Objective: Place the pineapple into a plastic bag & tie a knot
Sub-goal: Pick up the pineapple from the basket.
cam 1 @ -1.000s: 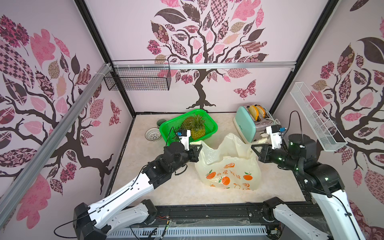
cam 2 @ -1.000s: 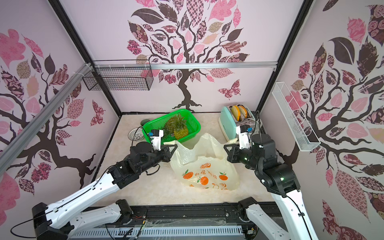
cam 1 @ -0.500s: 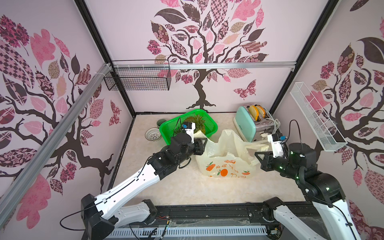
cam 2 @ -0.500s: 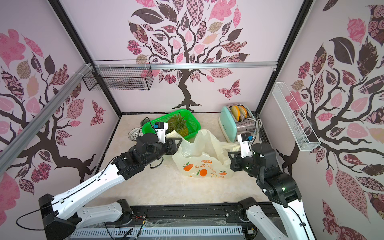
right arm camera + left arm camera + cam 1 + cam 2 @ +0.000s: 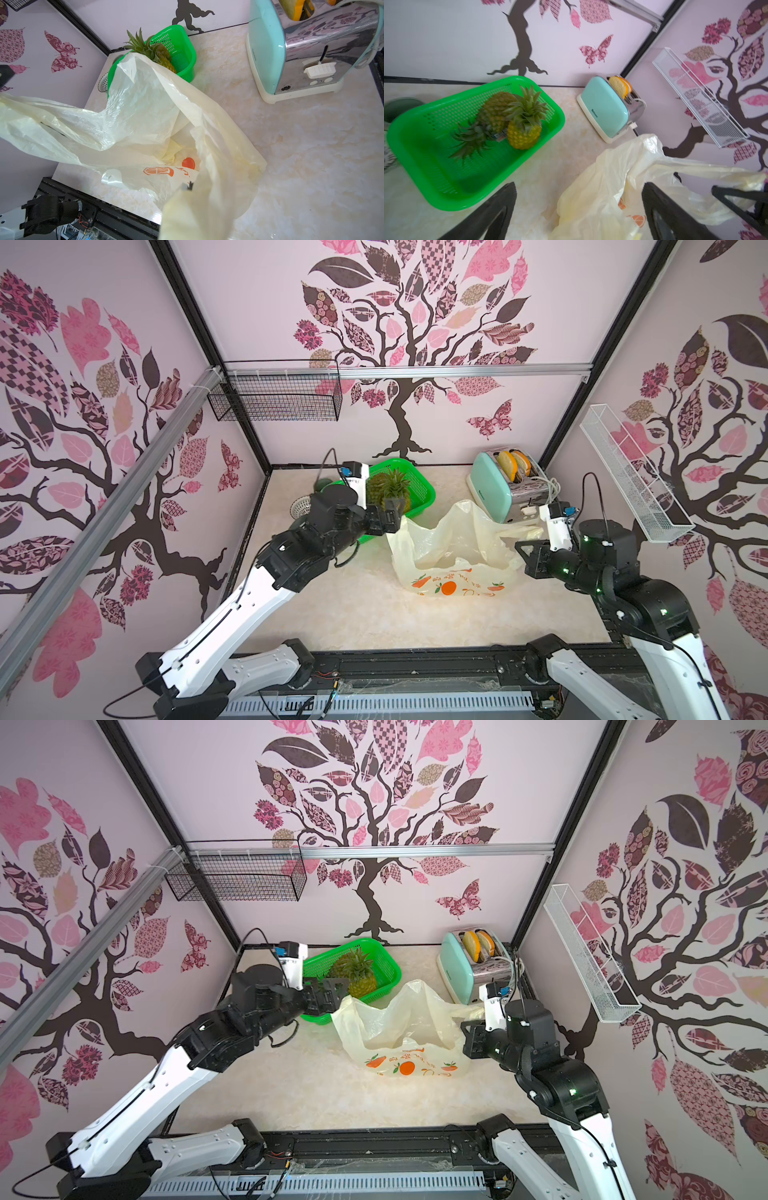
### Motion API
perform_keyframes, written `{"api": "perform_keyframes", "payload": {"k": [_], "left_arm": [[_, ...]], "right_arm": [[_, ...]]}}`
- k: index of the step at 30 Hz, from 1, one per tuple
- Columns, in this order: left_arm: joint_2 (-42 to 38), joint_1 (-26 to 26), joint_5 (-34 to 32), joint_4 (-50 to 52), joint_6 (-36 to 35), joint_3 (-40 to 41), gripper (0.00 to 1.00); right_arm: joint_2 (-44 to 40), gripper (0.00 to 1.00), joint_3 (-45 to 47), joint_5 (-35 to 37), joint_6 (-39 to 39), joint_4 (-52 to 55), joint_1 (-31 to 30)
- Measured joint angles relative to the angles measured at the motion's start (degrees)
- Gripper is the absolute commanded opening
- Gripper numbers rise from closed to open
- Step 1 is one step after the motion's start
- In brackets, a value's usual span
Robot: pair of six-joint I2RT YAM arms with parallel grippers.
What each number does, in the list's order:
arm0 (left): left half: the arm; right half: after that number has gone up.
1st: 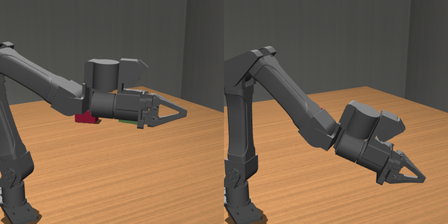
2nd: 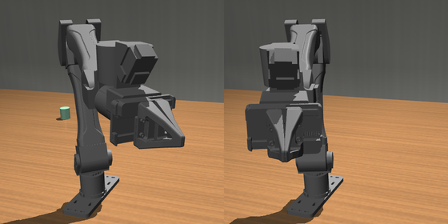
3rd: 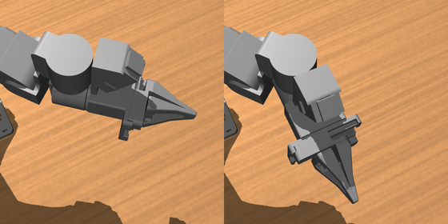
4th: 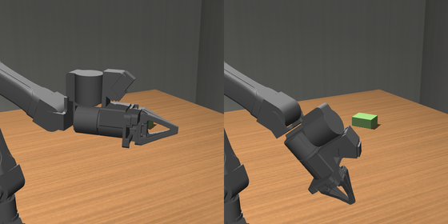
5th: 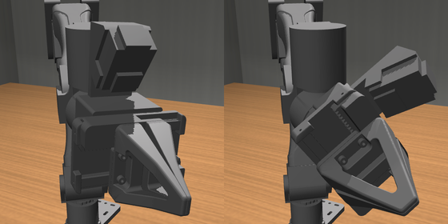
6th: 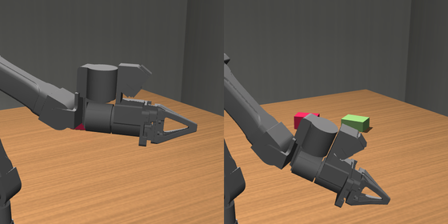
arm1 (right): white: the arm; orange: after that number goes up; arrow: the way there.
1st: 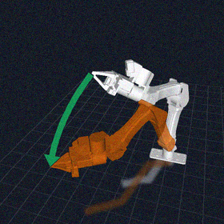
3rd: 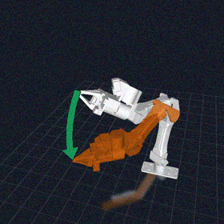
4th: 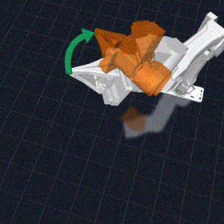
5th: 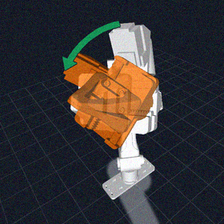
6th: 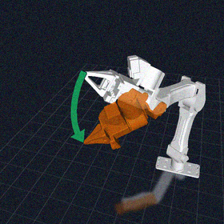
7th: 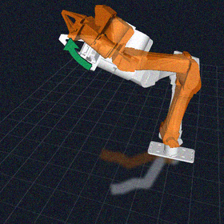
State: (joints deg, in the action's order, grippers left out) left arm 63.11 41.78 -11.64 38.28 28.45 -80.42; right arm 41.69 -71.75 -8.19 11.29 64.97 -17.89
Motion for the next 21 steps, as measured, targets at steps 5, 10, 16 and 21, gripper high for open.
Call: {"api": "perform_keyframes", "payload": {"k": [5,10,16,21], "left_arm": [[1.9,-9.1,-0.8,6.0,0.1,-2.5,0.98],[12.3,-12.0,1.0,6.8,-0.8,-4.4,0.98],[30.7,-12.2,4.6,6.4,-5.6,-13.9,0.98],[41.6,-12.4,4.9,6.4,-10.5,-22.3,0.98]], "right_arm": [[0.3,0.0,-0.3,0.2,0.0,0.7,0.0],[1.0,0.0,-1.1,0.1,0.0,1.5,0.0],[1.8,0.0,-1.9,-0.4,0.0,1.9,0.0],[3.0,0.0,-2.4,-1.8,-0.1,2.7,0.0]]}}
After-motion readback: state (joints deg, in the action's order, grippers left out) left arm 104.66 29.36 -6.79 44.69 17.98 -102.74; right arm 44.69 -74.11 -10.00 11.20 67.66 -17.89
